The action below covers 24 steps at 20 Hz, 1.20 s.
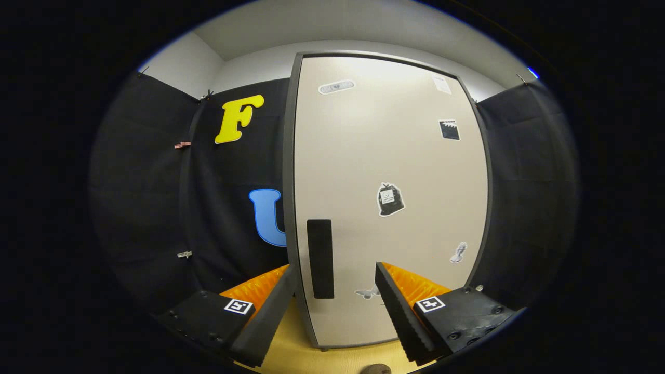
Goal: Open the shoe cabinet door, grab the shoes and put them into the shoe cabinet, then close the shoe cabinet door.
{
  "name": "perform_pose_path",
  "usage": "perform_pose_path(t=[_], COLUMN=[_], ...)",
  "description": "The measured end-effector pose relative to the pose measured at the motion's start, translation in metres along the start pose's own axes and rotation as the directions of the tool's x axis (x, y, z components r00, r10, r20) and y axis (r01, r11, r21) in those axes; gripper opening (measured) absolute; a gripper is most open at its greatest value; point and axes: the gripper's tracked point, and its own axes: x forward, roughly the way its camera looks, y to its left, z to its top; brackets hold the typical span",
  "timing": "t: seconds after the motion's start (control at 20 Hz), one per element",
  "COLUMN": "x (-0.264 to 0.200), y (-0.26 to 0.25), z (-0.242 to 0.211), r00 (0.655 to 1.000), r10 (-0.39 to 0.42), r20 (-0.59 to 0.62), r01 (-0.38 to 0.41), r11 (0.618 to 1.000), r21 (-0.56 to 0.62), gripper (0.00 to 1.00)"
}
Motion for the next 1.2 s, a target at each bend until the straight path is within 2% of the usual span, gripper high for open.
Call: perform_pose_path(t=[0.25, 0.5, 0.55, 0.65, 0.75, 0.85, 0.95, 1.0, 1.05, 1.2], x=[0.043, 0.058, 0.060, 0.060, 0.059, 0.062, 0.060, 0.060, 0.060, 0.056], y=[0.005, 0.005, 0.006, 0.006, 0.012, 0.013, 0.012, 0.012, 0.012, 0.012], z=[-0.023, -0.027, -0.026, -0.027, -0.027, -0.030, -0.028, -0.030, -0.030, -0.030], r00=[0.998, 0.997, 0.998, 0.997, 0.998, 0.998, 0.997, 0.997, 0.997, 0.998], r10=[-0.019, -0.043, -0.046, -0.057, -0.044, -0.050, -0.053, -0.052, -0.048, -0.036], r20=[-0.058, -0.058, -0.051, -0.049, -0.049, -0.049, -0.051, -0.053, -0.057, -0.060], r01=[0.019, 0.043, 0.046, 0.056, 0.042, 0.048, 0.051, 0.050, 0.046, 0.034], r11=[1.000, 0.999, 0.999, 0.998, 0.999, 0.998, 0.998, 0.998, 0.998, 0.999], r21=[-0.001, -0.007, -0.008, -0.021, -0.030, -0.038, -0.037, -0.034, -0.030, -0.038], gripper=[0.98, 0.96, 0.87, 0.81, 0.54, 0.43, 0.37, 0.37, 0.30, 0.30])
